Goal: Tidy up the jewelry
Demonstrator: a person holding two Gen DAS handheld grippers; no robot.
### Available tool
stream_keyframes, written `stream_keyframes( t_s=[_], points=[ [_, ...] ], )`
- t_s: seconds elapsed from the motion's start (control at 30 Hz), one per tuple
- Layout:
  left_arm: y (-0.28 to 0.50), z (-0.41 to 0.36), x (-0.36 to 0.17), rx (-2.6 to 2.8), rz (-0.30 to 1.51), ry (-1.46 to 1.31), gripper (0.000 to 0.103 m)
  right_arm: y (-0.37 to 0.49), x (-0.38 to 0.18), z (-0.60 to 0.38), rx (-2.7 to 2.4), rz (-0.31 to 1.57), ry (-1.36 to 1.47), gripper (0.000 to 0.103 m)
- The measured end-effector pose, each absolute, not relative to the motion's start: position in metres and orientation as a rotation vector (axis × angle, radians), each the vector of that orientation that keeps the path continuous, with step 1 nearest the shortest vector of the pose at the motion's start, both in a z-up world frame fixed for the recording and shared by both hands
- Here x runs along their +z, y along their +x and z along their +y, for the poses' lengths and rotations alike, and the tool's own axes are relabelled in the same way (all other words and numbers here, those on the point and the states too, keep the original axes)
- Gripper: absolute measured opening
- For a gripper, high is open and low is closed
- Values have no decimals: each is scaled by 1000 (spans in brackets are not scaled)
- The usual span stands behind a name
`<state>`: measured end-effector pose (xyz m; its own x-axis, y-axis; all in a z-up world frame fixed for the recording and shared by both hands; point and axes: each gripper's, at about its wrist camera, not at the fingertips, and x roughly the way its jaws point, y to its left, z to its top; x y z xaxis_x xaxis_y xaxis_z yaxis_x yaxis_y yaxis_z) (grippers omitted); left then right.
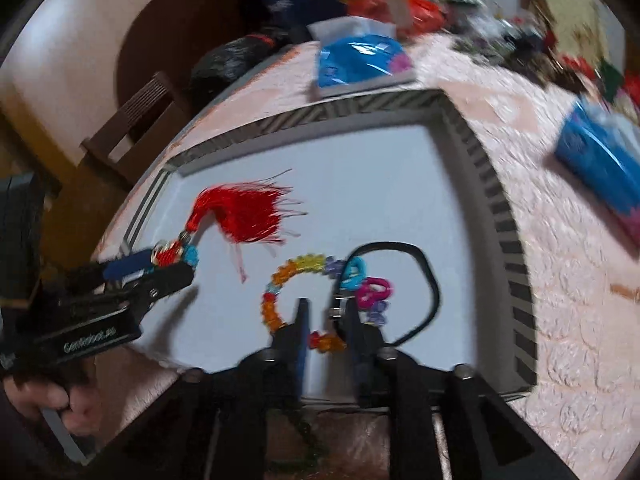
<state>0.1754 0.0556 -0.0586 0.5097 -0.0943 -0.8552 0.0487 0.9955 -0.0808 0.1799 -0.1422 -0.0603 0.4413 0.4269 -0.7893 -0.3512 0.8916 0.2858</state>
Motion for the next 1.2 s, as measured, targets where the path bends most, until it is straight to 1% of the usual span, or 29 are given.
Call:
stream_keyframes(
  t_s=[0.03,0.07,0.2,0.27,0.33,0.5,0.63,0.77,0.9,0.97,1.0,1.03,1.2],
  points=[
    [176,57,-59,-82,1037,-47,69,177,-60,-138,497,989,57,40],
    [177,58,-58,-79,1045,-46,69,175,-61,-136,494,979,44,44],
    [182,62,-53,-46,1056,-31,69,177,-60,-138,471,978,81,44],
    [183,65,-47,-23,1048,-24,69,181,-55,-143,462,1007,128,44],
    [182,67,-40,-22,1038,-27,69,178,-44,-149,442,1018,115,44],
    [163,65,-18,-66,1006,-35,69,152,-15,-178,329,979,121,44],
    [135,52,-9,-150,1006,-39,69,117,-14,-206,219,976,122,44],
    [99,27,-16,-264,1024,2,69,78,-22,-226,179,995,146,44],
    [78,3,-38,-344,1092,36,69,50,-35,-227,164,1028,169,44],
    [73,-8,-46,-368,1098,64,63,36,-43,-226,174,1053,182,44],
    [72,-13,-48,-380,1096,76,58,33,-46,-224,177,1062,183,44],
    [74,-18,-49,-393,1095,91,56,26,-50,-222,178,1078,178,44],
    [92,-52,-50,-452,1060,162,56,3,-64,-220,190,1127,168,44]
  ],
)
